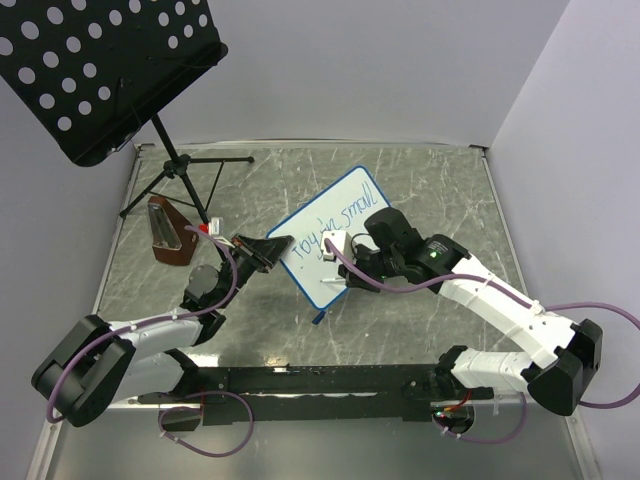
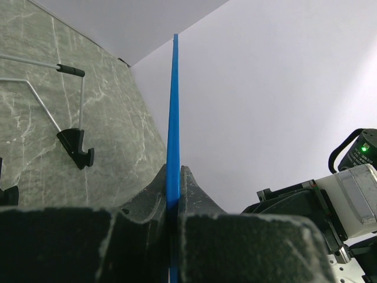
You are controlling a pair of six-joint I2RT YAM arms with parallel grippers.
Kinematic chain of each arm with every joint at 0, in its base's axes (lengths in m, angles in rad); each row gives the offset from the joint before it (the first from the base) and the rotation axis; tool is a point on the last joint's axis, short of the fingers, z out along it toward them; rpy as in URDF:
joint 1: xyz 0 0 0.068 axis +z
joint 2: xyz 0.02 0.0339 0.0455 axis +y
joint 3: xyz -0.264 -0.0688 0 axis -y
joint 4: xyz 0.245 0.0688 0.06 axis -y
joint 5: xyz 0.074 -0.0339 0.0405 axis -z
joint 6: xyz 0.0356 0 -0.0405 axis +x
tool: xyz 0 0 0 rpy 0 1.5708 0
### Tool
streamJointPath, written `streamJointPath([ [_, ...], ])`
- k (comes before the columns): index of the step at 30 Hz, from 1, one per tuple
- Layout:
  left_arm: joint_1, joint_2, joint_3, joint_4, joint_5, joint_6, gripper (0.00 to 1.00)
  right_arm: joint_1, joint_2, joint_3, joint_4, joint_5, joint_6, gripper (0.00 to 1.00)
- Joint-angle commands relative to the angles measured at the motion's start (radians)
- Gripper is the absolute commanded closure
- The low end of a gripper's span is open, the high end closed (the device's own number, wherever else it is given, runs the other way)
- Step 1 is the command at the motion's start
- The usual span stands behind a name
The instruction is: Write a sentence on the whiteboard
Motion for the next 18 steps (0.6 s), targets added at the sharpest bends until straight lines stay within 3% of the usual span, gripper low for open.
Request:
streamJointPath([
  [1, 0.000, -0.030, 0.012, 0.276, -0.002, -0.042, 0.99, 0.007, 0.002, 0.016, 0.023, 0.049, 0.016, 1.00],
  [18, 0.001, -0.036, 0.006, 0.272, -0.005, -0.037, 0.99, -0.016, 0.019, 0.041, 0.048, 0.145, 0.057, 1.00],
])
